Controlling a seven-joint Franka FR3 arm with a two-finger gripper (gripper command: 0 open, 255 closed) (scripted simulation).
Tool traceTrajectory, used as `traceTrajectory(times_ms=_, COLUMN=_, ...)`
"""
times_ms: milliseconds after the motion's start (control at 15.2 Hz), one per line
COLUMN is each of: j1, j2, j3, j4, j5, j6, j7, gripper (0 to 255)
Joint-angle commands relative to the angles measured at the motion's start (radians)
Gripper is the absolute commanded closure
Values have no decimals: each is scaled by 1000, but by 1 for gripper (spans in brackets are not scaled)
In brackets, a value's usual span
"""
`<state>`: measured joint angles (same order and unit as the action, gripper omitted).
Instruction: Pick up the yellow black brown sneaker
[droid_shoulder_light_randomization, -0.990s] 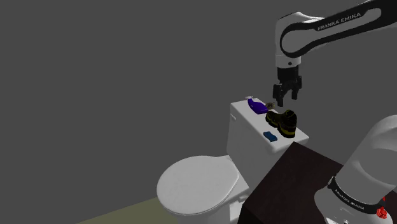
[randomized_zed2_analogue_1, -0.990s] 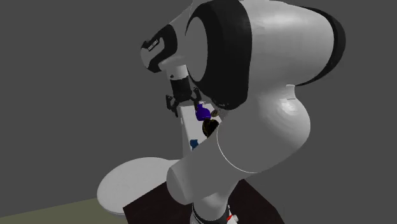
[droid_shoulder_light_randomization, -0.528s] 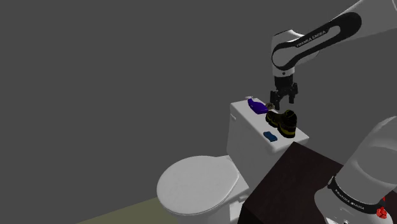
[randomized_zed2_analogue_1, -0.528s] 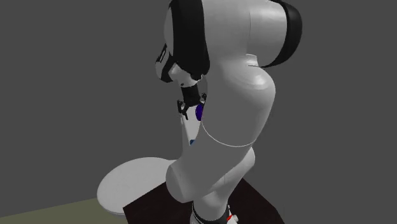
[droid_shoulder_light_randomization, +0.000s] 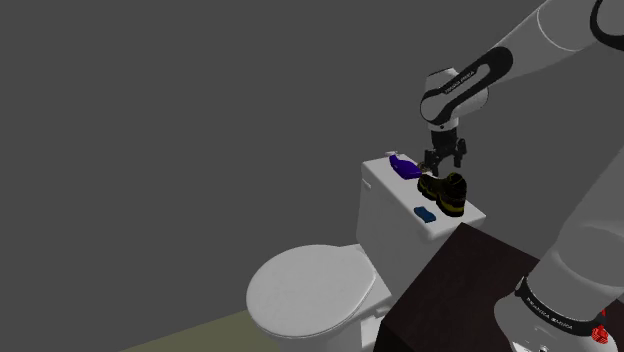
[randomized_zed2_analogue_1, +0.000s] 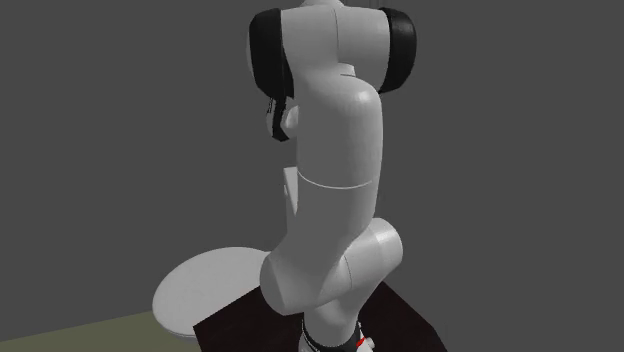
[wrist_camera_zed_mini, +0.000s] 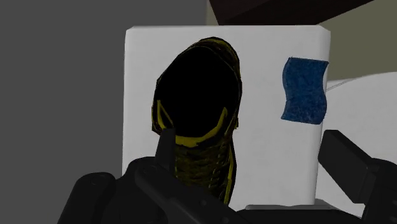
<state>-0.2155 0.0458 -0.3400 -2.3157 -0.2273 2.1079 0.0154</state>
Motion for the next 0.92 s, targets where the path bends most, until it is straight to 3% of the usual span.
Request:
traceTrajectory(times_ms=0, j1=-17, j2=76, j3=-14, j4=47, j5=10, j6=28, j7=-8, gripper=0)
traceTrajectory(times_ms=198, j1=-42, j2=168, j3=-29, j4=105, j5=26, j6=62, j7=-21, gripper=0)
traceTrajectory(times_ms=792, j1=-52, j2=250, j3=-20, j4=92, j5=47, j6=154, j7=-20, gripper=0)
traceTrajectory(times_ms=858, j1=-52, j2=251, j3=-20, j4=92, j5=47, j6=155, j7=-20, gripper=255)
